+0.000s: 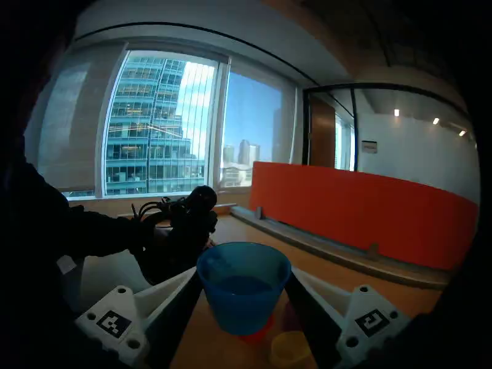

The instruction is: Pour water

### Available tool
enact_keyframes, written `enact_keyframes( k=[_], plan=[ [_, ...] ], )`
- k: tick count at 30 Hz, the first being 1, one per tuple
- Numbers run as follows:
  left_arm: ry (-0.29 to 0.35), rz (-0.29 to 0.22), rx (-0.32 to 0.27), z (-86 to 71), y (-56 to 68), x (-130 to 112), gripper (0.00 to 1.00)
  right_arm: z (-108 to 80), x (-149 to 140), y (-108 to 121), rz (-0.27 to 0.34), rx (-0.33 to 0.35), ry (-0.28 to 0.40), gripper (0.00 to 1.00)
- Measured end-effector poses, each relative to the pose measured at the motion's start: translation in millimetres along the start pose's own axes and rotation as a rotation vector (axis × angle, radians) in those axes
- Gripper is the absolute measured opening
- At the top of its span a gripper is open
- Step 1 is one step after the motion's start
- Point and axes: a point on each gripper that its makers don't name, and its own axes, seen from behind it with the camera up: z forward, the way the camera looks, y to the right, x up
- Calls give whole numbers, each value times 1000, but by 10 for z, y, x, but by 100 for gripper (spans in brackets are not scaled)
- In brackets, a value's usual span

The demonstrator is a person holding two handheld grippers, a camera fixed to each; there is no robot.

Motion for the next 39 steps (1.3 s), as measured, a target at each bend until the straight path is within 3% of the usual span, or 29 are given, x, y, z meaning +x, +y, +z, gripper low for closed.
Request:
enact_keyframes(
  k=[24, 39],
  plan=[
    [-37, 11, -14, 257, -1, 10, 85, -8, -77, 55, 10, -11, -12, 91],
    [0, 22, -22, 203, 29, 70, 79, -20, -84, 48, 15, -7, -11, 91]
  ],
)
